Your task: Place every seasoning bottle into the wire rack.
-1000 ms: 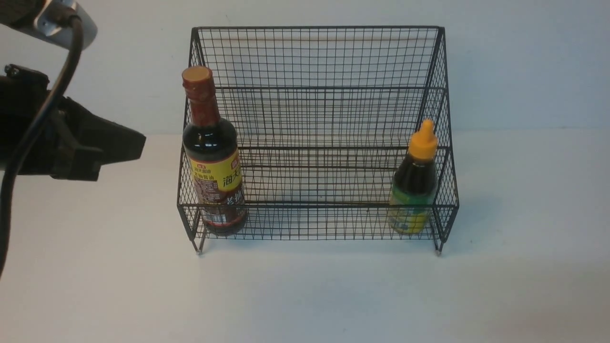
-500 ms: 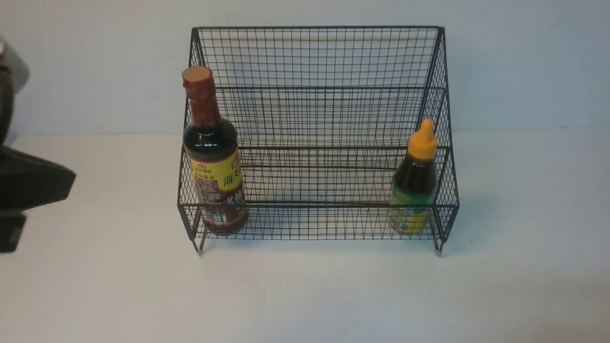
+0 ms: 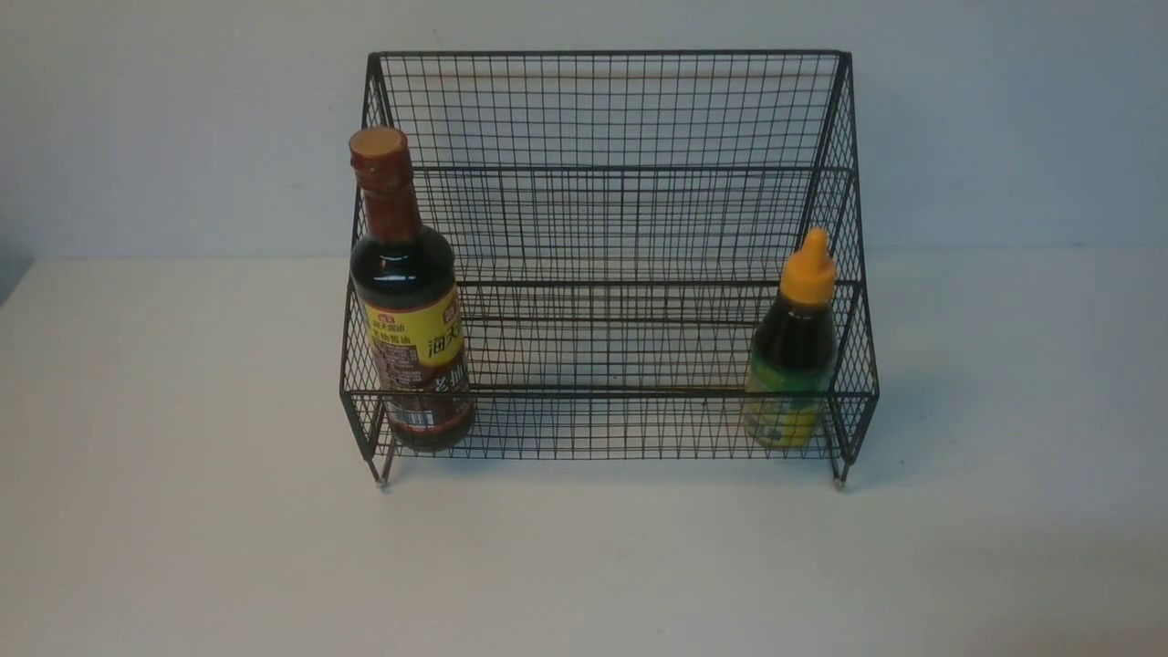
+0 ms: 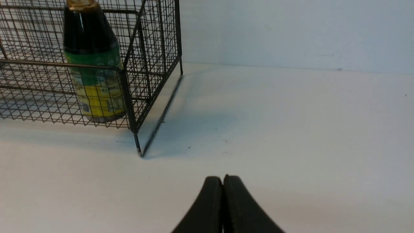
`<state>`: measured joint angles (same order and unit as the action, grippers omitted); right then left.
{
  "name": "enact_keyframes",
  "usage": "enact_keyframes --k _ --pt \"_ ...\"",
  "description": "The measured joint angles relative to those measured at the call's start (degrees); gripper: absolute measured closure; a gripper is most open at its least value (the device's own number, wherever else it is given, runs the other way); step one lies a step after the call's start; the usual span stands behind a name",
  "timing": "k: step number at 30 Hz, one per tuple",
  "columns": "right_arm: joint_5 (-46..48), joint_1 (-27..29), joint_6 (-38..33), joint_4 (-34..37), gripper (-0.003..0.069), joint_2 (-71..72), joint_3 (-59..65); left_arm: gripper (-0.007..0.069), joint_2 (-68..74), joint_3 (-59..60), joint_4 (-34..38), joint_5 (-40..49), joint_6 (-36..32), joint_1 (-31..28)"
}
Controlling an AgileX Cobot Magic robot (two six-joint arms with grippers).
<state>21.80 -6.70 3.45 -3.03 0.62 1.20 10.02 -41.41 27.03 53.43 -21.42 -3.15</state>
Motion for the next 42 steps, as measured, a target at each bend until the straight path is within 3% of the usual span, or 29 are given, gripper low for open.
enact_keyframes --k 4,17,25,32,42 --pt "0.0 0.0 0.0 0.0 0.0673 0.0 0.0 0.0629 -6.15 9.16 1.3 -11.09 0.36 0.0" --pt "0.0 0.0 0.89 0.0 0.0673 0.0 0.0 0.0629 -8.4 23.69 -3.89 -16.0 -3.04 0.0" --pt "0.0 0.0 1.09 0.0 0.0673 0.0 0.0 0.0629 -9.78 34.24 -7.59 -26.83 -1.73 0.15" --pt "0.0 0.04 1.09 0.0 0.0673 0.0 0.0 0.0629 -10.6 39.53 -17.36 -28.61 6.06 6.08" --pt "0.0 0.04 1.09 0.0 0.0673 0.0 0.0 0.0629 -10.6 42.73 -26.45 -30.42 17.9 7.21"
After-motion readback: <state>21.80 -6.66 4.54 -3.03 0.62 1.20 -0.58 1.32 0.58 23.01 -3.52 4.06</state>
